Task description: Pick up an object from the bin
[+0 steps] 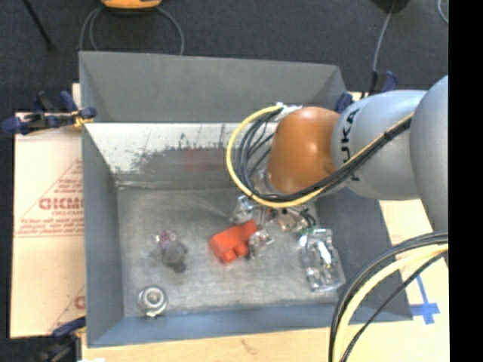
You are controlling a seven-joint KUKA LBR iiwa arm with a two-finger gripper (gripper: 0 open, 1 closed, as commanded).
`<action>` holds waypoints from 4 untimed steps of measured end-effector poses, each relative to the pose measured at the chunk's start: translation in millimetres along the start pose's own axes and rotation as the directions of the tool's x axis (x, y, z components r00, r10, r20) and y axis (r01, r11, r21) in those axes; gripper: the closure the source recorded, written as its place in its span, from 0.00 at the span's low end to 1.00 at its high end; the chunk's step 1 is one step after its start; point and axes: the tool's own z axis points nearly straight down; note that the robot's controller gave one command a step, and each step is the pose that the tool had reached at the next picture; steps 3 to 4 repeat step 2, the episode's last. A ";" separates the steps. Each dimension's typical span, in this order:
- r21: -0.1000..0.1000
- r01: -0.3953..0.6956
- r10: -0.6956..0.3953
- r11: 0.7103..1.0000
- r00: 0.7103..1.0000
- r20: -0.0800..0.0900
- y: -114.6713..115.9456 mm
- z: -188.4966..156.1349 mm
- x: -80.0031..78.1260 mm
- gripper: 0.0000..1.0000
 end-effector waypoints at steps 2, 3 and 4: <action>0.000 -0.006 0.006 1.000 1.000 -0.006 -4.0 -63.9 -4.2 1.00; 0.000 -0.006 0.006 1.000 1.000 -0.006 -4.0 -63.9 -4.2 1.00; 0.000 -0.006 0.006 1.000 1.000 -0.006 -4.0 -63.9 -4.2 1.00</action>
Offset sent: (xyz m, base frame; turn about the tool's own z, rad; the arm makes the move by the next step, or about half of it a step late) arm 0.0002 0.0000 0.0045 0.0000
